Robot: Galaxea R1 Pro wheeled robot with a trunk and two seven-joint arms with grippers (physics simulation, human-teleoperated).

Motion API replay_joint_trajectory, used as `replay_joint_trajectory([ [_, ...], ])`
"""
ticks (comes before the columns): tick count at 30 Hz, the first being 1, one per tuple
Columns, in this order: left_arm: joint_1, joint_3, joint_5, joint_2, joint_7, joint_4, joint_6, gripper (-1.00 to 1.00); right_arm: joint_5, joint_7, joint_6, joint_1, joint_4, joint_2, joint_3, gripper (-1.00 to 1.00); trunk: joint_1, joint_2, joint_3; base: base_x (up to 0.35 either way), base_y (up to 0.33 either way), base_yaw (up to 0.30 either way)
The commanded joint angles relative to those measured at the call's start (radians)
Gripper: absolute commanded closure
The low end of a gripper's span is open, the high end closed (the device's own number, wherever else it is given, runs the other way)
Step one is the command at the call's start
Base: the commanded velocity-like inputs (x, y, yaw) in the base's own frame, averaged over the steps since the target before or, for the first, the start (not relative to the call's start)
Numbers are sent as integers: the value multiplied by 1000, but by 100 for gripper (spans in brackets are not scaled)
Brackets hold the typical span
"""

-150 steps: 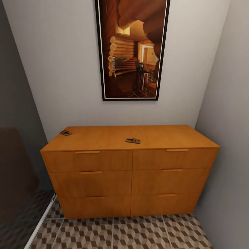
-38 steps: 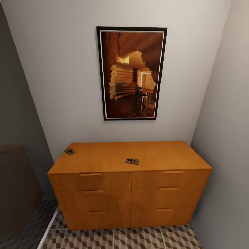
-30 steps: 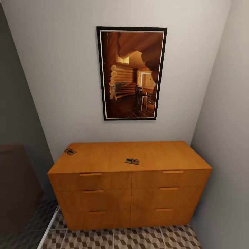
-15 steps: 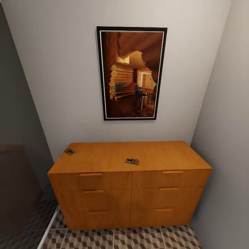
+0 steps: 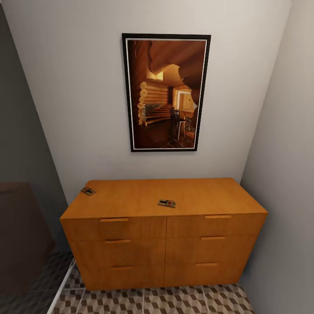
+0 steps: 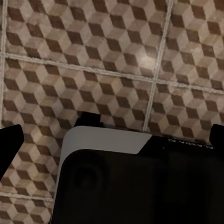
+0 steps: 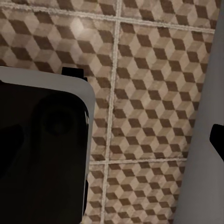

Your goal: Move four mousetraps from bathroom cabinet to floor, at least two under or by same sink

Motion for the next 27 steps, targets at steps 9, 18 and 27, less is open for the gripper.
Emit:
replay_joint_trajectory([
  [9, -2, -18, -1, -4, 1, -58, 17, -100, 9, -7, 26, -2, -16, -1, 1, -100, 0, -1, -1, 0, 0, 0],
  [18, -2, -21, -15, 6, 8, -325, 157, -100, 12, -11, 177, -2, -187, -2, 1, -100, 0, -1, -1, 0, 0, 0],
  [27, -2, -22, -80, 19, 11, -644, 334, -100, 4, -12, 388, -1, -545, -5, -7, -100, 0, -1, -1, 0, 0, 0],
])
